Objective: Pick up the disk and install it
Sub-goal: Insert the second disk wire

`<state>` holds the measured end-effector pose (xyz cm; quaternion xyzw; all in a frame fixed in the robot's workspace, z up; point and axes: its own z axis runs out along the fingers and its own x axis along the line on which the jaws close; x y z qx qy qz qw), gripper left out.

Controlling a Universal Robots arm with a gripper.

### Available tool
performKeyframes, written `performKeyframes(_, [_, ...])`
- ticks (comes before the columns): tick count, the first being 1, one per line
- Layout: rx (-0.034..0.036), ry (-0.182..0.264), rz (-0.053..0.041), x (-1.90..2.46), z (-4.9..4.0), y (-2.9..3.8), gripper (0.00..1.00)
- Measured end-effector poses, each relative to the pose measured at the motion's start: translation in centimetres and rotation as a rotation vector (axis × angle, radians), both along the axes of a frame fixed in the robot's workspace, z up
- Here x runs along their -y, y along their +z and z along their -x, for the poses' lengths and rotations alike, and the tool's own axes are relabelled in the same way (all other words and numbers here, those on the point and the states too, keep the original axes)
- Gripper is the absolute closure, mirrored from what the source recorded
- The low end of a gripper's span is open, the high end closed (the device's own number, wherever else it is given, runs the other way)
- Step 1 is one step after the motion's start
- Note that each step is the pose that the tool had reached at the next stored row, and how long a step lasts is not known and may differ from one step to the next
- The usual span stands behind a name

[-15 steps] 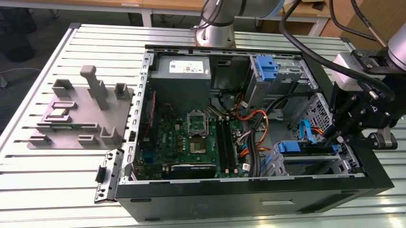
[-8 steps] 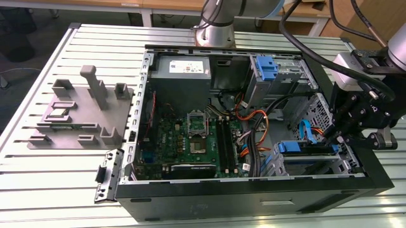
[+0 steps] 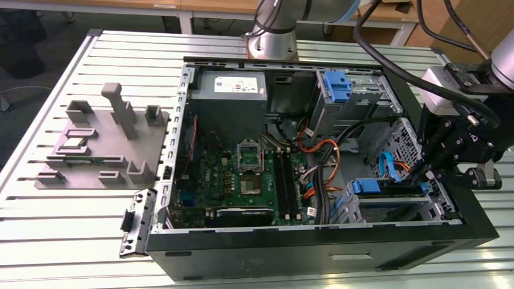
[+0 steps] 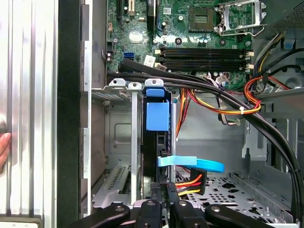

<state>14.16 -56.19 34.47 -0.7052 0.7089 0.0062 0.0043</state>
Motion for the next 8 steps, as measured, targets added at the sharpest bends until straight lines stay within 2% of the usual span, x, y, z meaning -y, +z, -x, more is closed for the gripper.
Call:
performKeyframes(3, [0.0020, 0.000, -0.0002, 0.00, 0.07, -0.02, 0.84])
performKeyframes(4, [0.0078, 0.000, -0.0001, -0.01, 0.17, -0.04, 0.84])
performKeyframes(6, [0.0238, 0.002, -0.0004, 0.00, 0.33, -0.13, 0.84])
performKeyframes(8, [0.0350, 0.004, -0.0003, 0.00, 0.47, -0.17, 0.84])
